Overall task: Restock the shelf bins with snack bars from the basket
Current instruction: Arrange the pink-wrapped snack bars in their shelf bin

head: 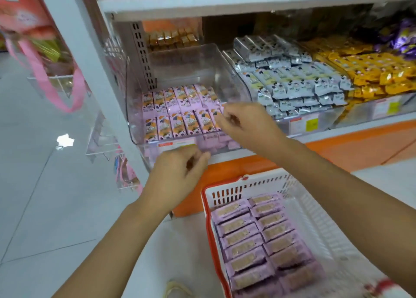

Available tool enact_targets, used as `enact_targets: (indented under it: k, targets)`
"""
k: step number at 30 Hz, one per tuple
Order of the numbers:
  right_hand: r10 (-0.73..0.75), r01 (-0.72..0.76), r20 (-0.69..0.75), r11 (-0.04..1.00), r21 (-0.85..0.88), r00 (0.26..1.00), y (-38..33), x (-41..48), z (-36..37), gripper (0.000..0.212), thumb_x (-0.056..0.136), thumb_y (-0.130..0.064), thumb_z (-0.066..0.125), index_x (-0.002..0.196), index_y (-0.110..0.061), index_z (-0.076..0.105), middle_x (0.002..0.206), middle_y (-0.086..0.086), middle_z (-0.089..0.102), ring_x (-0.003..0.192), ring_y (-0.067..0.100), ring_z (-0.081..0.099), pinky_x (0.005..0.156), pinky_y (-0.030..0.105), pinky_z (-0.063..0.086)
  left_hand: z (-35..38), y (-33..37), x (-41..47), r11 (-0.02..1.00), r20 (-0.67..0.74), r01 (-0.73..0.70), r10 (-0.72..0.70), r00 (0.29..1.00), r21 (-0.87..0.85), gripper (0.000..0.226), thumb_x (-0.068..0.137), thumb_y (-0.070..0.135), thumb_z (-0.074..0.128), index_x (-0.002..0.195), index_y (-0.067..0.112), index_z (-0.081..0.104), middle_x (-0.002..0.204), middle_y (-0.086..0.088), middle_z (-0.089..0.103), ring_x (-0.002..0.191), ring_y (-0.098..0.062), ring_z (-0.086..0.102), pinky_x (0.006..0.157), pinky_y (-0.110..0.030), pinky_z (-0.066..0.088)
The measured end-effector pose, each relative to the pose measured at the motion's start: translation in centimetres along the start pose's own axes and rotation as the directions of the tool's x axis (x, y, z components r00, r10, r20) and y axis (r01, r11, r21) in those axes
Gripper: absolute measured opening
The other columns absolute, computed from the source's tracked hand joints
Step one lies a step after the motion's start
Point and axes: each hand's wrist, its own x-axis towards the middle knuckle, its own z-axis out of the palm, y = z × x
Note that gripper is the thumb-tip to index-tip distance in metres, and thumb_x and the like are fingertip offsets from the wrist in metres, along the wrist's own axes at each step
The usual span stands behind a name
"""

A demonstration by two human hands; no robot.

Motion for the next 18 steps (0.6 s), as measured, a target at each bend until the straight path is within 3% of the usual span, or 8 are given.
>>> enact_targets:
  k: [2, 5, 9, 11, 12, 14, 18]
  targets:
    - [0.052, -0.052, 0.113, 0.999, -0.004, 0.992, 1.4, -4.8, 0.0, 0.036, 0.092, -0.022, 0.059, 0.062, -0.018, 0.039, 0.053, -0.01, 0.034, 0.049, 0.003, 0.032, 0.05, 0.017, 0.026, 1.9, -0.1, -0.9, 0.994, 0.212, 0.015, -0.039, 0.976, 0.11, 0.036, 0.091, 0.043, 0.046, 0.071, 0.016, 0.061, 0.057, 0.005, 0.054, 0.056, -0.009, 0.049, 0.054, -0.025, 0.036]
    - [0.22, -0.207, 0.307, 0.976, -0.074, 0.926, 5.0, -12.3, 1.5, 0.036, 0.093, -0.028, 0.06, 0.062, -0.02, 0.043, 0.054, -0.008, 0.038, 0.049, 0.003, 0.038, 0.049, 0.015, 0.024, 5.4, -0.5, -2.5, 0.975, 0.523, -0.036, -0.086, 0.848, 0.219, 0.022, 0.093, 0.027, 0.051, 0.085, 0.012, 0.066, 0.078, -0.002, 0.068, 0.074, -0.021, 0.061, 0.065, -0.032, 0.046]
    - [0.513, -0.495, 0.513, 0.849, -0.184, 0.689, 10.0, -21.8, 4.2, 0.021, 0.09, -0.022, 0.062, 0.075, -0.007, 0.062, 0.072, 0.005, 0.062, 0.07, 0.019, 0.06, 0.069, 0.028, 0.046, 9.2, -0.5, -4.4, 0.938, 0.747, -0.084, -0.212, 0.63, 0.337, 0.029, 0.096, 0.027, 0.048, 0.107, 0.005, 0.065, 0.108, -0.013, 0.066, 0.097, -0.026, 0.061, 0.079, -0.031, 0.049]
    - [0.591, -0.578, 0.557, 0.784, -0.227, 0.584, 10.9, -24.6, 4.8, 0.013, 0.089, -0.024, 0.064, 0.096, -0.013, 0.066, 0.093, -0.001, 0.064, 0.088, 0.015, 0.061, 0.079, 0.022, 0.045, 10.1, -0.4, -5.0, 0.907, 0.795, -0.115, -0.288, 0.533, 0.406, 0.037, 0.097, 0.03, 0.047, 0.12, 0.003, 0.059, 0.121, -0.014, 0.059, 0.109, -0.028, 0.056, 0.089, -0.033, 0.048]
    - [0.617, -0.601, 0.564, 0.76, -0.247, 0.548, 11.2, -25.4, 5.2, 0.021, 0.09, -0.026, 0.065, 0.108, -0.015, 0.064, 0.104, -0.003, 0.062, 0.096, 0.014, 0.06, 0.083, 0.02, 0.044, 10.4, -0.3, -5.2, 0.893, 0.807, -0.127, -0.319, 0.497, 0.431, 0.038, 0.098, 0.03, 0.046, 0.123, 0.003, 0.056, 0.125, -0.014, 0.056, 0.112, -0.028, 0.054, 0.091, -0.033, 0.047]
    - [0.62, -0.594, 0.578, 0.758, -0.268, 0.531, 11.6, -25.9, 6.0, 0.039, 0.091, -0.028, 0.063, 0.127, -0.018, 0.055, 0.124, -0.004, 0.055, 0.112, 0.015, 0.057, 0.093, 0.022, 0.042, 10.7, -0.2, -5.2, 0.877, 0.802, -0.138, -0.343, 0.49, 0.46, 0.035, 0.099, 0.027, 0.044, 0.125, 0.004, 0.052, 0.127, -0.014, 0.054, 0.114, -0.028, 0.052, 0.088, -0.029, 0.042]
    - [0.523, -0.475, 0.595, 0.842, -0.254, 0.61, 11.8, -23.7, 8.9, 0.054, 0.093, -0.019, 0.057, 0.144, -0.022, 0.038, 0.146, -0.004, 0.04, 0.133, 0.015, 0.039, 0.105, 0.022, 0.032, 11.0, -0.5, -4.3, 0.885, 0.756, -0.066, -0.352, 0.552, 0.46, 0.036, 0.099, 0.025, 0.045, 0.131, 0.008, 0.046, 0.127, -0.012, 0.053, 0.113, -0.026, 0.053, 0.082, -0.025, 0.04]
